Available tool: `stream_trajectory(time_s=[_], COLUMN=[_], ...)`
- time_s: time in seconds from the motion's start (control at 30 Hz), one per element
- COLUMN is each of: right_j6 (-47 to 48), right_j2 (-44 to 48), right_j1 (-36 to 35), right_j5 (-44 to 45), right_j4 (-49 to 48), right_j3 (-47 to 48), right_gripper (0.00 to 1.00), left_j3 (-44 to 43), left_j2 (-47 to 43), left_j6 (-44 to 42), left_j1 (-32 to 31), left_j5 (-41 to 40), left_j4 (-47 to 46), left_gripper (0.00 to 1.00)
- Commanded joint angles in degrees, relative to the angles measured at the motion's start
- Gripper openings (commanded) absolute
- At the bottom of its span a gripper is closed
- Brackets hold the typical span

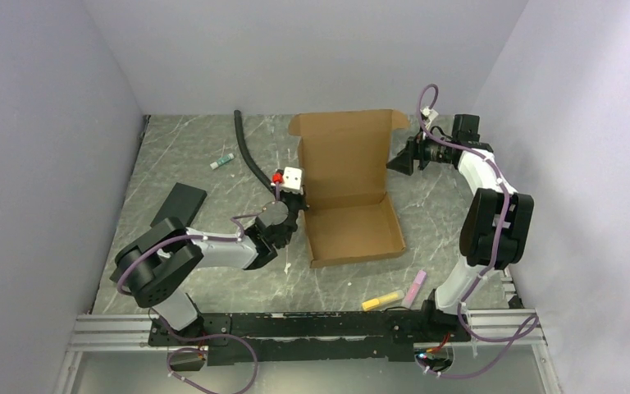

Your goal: Fold the paper box

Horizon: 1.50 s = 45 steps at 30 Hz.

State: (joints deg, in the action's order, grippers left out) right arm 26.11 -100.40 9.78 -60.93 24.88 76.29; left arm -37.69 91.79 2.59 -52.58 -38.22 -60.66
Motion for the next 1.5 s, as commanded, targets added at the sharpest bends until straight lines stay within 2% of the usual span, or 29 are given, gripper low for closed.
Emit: stream_trajectory(time_s=[0.0,0.33,0.5,0.6,0.77,1.0,1.07,1.13,1.33,1.47], right_j6=[2.92,5.96,4.73,5.86,10.87,15.64,17.35,18.33,15.01,17.31], right_j2=[-3.31,-7.97,-8.00,-7.54,-7.00,-4.49,-3.84,-3.24,-2.33,-3.13], right_j1=[-0.11,-1.76,-2.35,-2.32,-2.31,-2.31,-2.31,-2.31,-2.73,-3.27], right_j5=[-4.21,-10.74,-12.96,-14.20,-16.70,-19.33,-20.06,-20.53,-20.12,-20.53], right_j4=[0.61,-0.34,-2.94,-2.40,2.44,6.53,8.87,10.12,6.02,9.07], right_j3=[3.89,6.39,4.07,3.14,3.36,2.03,2.02,1.81,-0.33,0.87], right_gripper=[0.75,0.68,0.61,0.53,0.35,0.23,0.24,0.31,0.46,0.47], left_j3=[-2.07,-2.91,-3.21,-3.39,-3.58,-3.44,-3.36,-3.23,-2.03,-1.42], left_j2=[1.30,2.82,3.37,3.88,4.36,4.01,4.01,4.09,4.49,4.42], left_j6=[-1.19,-0.63,0.45,0.99,1.68,2.57,2.68,2.64,2.07,1.94], left_j1=[-0.14,1.44,2.20,2.39,2.73,3.37,3.59,3.67,3.66,3.64], left_j5=[3.04,6.80,8.27,8.93,9.30,10.21,10.81,11.75,14.84,16.25], left_j4=[-4.12,-3.23,-2.93,-2.90,-2.89,-2.97,-3.33,-3.95,-7.20,-8.15], left_gripper=[0.00,0.00,0.00,0.00,0.00,0.00,0.00,0.00,0.00,0.00])
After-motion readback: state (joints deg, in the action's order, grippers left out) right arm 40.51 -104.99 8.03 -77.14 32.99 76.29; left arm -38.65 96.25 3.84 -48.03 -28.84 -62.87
